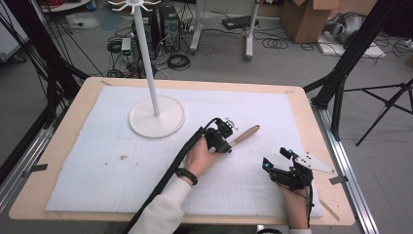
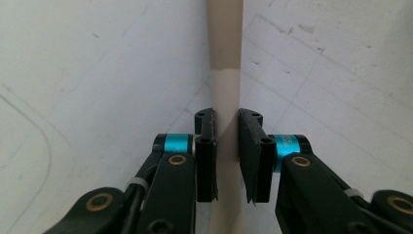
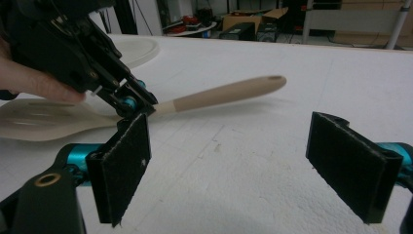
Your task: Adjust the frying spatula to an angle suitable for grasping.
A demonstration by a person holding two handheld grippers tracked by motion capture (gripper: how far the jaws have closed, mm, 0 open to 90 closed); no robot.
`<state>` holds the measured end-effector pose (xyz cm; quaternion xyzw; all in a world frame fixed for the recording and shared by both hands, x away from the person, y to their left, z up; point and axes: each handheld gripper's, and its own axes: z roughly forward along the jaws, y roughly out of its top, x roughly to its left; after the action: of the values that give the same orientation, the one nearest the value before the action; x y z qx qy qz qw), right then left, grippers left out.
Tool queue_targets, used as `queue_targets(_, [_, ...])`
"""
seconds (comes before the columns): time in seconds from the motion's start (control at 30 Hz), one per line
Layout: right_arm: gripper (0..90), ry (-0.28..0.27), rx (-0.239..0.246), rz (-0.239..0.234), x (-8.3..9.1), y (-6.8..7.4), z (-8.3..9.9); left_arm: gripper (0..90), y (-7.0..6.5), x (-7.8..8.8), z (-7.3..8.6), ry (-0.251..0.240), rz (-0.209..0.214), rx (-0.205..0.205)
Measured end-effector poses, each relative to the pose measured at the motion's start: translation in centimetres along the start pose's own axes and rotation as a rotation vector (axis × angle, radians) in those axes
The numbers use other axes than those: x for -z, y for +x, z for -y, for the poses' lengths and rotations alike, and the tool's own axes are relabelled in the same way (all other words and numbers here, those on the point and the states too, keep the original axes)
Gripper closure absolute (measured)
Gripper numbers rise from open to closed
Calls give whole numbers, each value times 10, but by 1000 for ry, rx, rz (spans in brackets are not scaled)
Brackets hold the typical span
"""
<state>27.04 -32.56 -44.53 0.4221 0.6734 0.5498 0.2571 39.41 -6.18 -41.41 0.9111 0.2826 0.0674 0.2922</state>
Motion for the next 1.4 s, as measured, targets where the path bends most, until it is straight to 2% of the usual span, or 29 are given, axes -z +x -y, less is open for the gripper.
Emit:
queue_targets(0.03, [152,-3,4,1,0,0,0,776,3,7,2,-35,4,1])
queue_targets(0.07, [152,-3,4,1,0,0,0,776,3,7,2,-35,4,1])
queue_targets(0.1, [152,-2,2,1,0,0,0,776,6,15,5,-70,11,15])
queue_targets(0.13, [153,-3,3,1,0,0,0,776,6,15,5,-70,11,15])
queue_targets(0.17, [152,-2,4,1,0,0,0,776,8,24,8,-105,19,19])
queue_targets(0.23, [152,0,0,1,0,0,0,776,10,33,11,-136,30,19])
queue_targets(0.27, [152,0,0,1,0,0,0,776,10,33,11,-136,30,19])
queue_targets(0.3, [153,-2,4,3,0,0,0,776,12,43,15,-166,30,21])
queue_targets(0.33, [153,-2,4,3,0,0,0,776,12,43,15,-166,30,21])
queue_targets(0.4, [153,2,5,4,0,1,0,776,15,56,24,-212,30,24])
queue_targets(0.47, [153,3,6,4,0,1,0,776,16,60,28,-225,29,26])
queue_targets(0.5, [153,2,4,2,0,1,0,776,20,68,35,-256,23,29])
queue_targets(0.53, [153,2,4,2,0,1,0,776,20,68,35,-256,23,29])
queue_targets(0.63, [153,1,11,4,0,1,0,776,26,83,49,-303,22,48])
queue_targets(0.73, [153,2,10,2,0,1,0,776,29,91,57,-325,18,49])
queue_targets(0.83, [157,4,27,6,-1,2,0,776,34,105,72,-366,8,60])
queue_targets(1.07, [157,5,36,13,-1,3,0,776,40,125,92,-420,-6,76])
queue_targets(1.1, [158,6,41,13,-1,3,0,776,42,132,98,-448,-12,82])
queue_targets(1.13, [158,6,41,13,-1,3,0,776,42,132,98,-448,-12,82])
queue_targets(1.23, [162,14,38,14,-1,4,-1,776,42,143,111,-497,-21,91])
queue_targets(1.4, [165,16,42,15,-2,4,-1,776,42,149,121,-544,-18,105])
